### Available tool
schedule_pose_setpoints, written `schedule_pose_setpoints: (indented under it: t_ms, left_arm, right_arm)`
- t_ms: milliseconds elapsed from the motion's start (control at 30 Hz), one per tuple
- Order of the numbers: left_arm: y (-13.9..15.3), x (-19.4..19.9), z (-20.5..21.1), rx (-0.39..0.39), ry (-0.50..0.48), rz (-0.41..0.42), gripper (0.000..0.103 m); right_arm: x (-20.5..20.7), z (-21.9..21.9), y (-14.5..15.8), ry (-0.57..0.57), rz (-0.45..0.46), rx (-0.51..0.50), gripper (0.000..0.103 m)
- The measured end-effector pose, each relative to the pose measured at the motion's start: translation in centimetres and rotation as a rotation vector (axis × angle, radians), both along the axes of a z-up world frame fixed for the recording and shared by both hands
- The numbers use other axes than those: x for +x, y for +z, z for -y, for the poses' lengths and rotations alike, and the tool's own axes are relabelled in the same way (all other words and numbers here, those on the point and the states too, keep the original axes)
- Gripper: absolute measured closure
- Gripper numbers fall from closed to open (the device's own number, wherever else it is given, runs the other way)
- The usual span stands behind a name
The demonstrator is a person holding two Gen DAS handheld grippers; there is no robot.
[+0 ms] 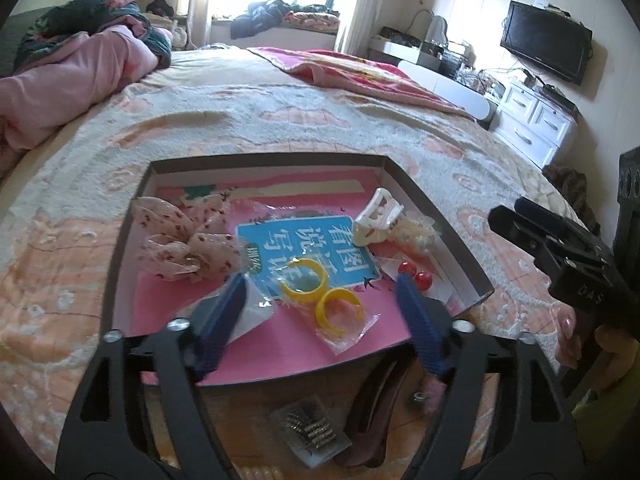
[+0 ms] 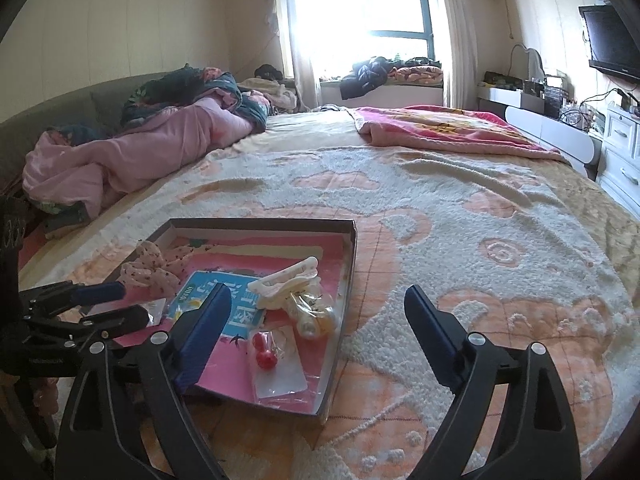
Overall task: Organize jewelry
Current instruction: 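Open both tools to release the bags and withdraw from the tray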
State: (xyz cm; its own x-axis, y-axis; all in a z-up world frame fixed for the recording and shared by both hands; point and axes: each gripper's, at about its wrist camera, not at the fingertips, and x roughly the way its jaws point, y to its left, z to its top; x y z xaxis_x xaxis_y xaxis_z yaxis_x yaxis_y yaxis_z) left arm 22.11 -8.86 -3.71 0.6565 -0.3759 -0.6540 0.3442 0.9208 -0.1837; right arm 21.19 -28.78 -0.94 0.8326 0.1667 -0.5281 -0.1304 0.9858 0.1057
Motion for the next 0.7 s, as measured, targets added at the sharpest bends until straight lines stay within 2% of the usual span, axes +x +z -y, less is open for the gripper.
schedule_pose_setpoints:
  t_ms: [167, 267, 700]
  left_arm:
    - [0.9, -0.9, -0.7, -0.004, 0.027, 0.032, 0.013]
    - [1.5, -1.8, -1.1, -0.004, 0.041, 0.053, 0.012]
    - [3.5, -4.3, -3.1, -0.001, 0.102, 0.125, 0.012]
  right_arm:
    - [-1.0, -0.2, 0.7, -0.001, 0.026, -0.01, 0.014]
    - [-1.7, -0.4, 1.1, -0.003, 0.048, -0.023, 0.012]
    - [-5.0, -2.0, 1.7, 0.036, 0.092, -0.064, 0.011]
